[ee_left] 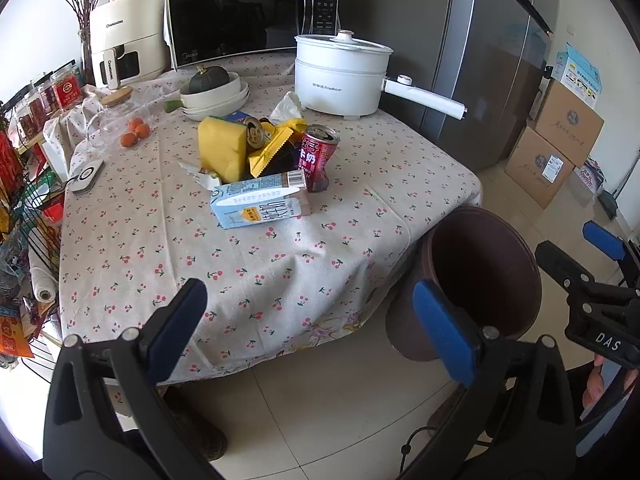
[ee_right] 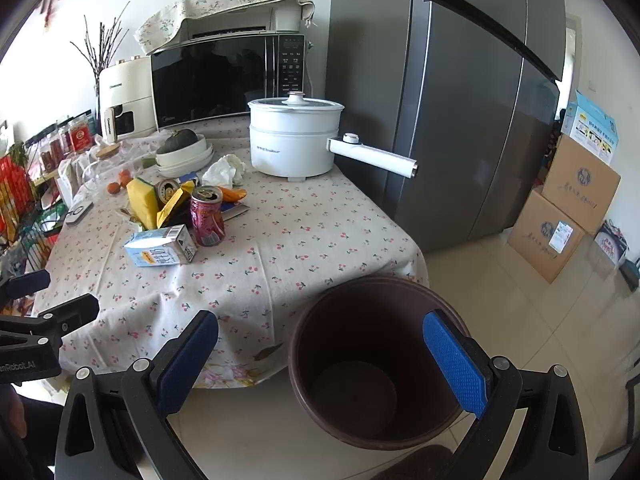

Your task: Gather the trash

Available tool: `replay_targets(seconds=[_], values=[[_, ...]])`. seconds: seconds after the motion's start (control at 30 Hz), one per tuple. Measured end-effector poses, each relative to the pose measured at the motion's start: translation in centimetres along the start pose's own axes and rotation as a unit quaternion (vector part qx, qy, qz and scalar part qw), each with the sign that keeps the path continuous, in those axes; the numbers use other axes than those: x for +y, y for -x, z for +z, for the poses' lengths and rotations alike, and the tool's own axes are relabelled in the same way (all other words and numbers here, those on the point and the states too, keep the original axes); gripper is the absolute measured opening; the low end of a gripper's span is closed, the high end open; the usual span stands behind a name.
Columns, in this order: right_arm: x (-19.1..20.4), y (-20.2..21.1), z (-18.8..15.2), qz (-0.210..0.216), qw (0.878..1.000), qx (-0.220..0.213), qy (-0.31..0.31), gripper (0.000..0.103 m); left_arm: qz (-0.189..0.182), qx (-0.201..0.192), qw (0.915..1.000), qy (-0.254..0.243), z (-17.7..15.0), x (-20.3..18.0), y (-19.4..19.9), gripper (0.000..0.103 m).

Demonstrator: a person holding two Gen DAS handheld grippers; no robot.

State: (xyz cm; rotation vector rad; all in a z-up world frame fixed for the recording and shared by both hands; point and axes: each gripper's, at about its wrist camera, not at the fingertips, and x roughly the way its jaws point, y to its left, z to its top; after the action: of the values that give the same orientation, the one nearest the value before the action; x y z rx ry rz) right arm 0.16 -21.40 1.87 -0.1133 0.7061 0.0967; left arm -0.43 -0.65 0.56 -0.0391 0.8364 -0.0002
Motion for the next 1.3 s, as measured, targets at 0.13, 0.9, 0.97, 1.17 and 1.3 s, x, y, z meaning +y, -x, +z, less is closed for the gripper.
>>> replay_targets(seconds=[0.13,0.9,0.97,1.17,1.3], values=[[-0.12,0.08,0.04,0.0,1.0,0.002,0.0,0.103,-0.007,0.001,1.0,0.005,-0.02,0.68,-0.28,0.102],[-0.28,-0.55,-0.1,-0.001,1.0,0.015,-0.01,0.103,-0.01,0.0,0.9999,0.004,0.09,0.36,-0.31,0.102],[-0.28,-0.64,-0.19,-0.001,1.0,0.018,-0.01,0.103,-0.009,0.0,0.9999,0.004,0.1,0.36,-0.3,0.102],[-0.2,-0.69,-0.2,0.0,1.0,0.02,-0.01,0.103,-0.01,0.001,0.9999,0.004,-0.02,0.43,-0.23,0.102],[-0.23,-0.8,-0.22,0.0,1.0,0.021,-0.013,0.103,-0.01,0.0,0.9999,0.004,-0.02,0.43,-0.22,0.102]])
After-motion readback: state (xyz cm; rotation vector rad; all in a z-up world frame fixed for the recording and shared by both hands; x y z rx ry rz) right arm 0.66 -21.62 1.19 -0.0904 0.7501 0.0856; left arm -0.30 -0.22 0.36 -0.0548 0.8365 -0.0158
